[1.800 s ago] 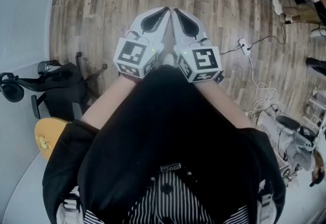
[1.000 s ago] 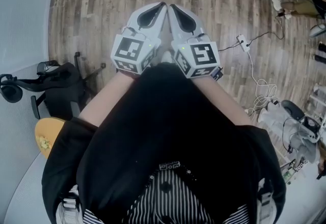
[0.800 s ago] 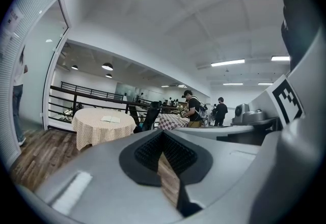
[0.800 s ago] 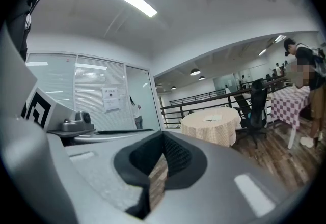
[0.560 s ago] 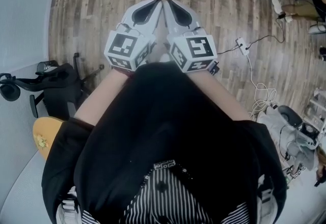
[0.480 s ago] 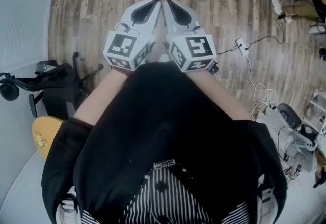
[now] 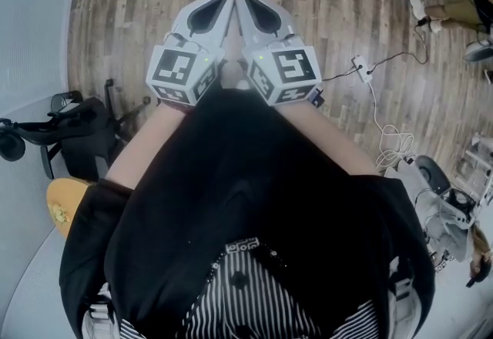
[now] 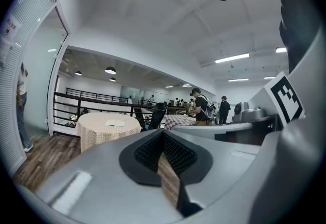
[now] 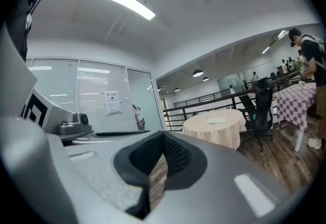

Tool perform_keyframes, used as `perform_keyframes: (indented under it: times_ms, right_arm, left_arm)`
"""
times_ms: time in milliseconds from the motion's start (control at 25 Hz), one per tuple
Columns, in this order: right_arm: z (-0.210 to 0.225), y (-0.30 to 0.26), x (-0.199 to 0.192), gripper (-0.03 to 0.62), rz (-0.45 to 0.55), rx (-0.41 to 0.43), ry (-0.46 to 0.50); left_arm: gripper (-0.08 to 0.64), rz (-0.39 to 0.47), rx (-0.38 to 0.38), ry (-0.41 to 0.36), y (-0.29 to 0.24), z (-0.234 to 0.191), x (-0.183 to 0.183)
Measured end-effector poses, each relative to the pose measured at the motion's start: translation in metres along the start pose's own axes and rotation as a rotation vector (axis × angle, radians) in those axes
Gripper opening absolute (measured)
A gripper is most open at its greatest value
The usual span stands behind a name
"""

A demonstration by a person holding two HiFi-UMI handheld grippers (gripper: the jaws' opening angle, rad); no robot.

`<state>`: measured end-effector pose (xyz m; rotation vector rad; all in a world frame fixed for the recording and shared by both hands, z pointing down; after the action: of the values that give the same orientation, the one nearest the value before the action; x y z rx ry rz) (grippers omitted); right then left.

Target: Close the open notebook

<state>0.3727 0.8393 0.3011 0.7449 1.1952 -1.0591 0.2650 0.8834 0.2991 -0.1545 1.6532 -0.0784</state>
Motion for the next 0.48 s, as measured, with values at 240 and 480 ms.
perform_keyframes:
  times_ms: [240,480]
  right_arm:
    - [0.033,-0.033,0.002,0.000,-0.008,-0.033,-0.008]
    - [0.079,-0.092,0.026,0.002,0.000,-0.070,0.017]
  left_arm:
    - [-0.005,-0.007,-0.026,0.015,-0.045,-0.023,-0.001]
    - [-0.005,0.006,-0.051,0.021,-0.122,-0.066,0.018]
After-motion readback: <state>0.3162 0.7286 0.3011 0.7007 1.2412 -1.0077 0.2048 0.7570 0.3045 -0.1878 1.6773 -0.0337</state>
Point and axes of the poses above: the fingertips, and each gripper's own axes: y backward along the fingers, z to its right, x out of its top, the point moved 8 cm from there along y, backward along the fingers, and after that the axes turned 11 degrees about x, right-handed, at the moved point
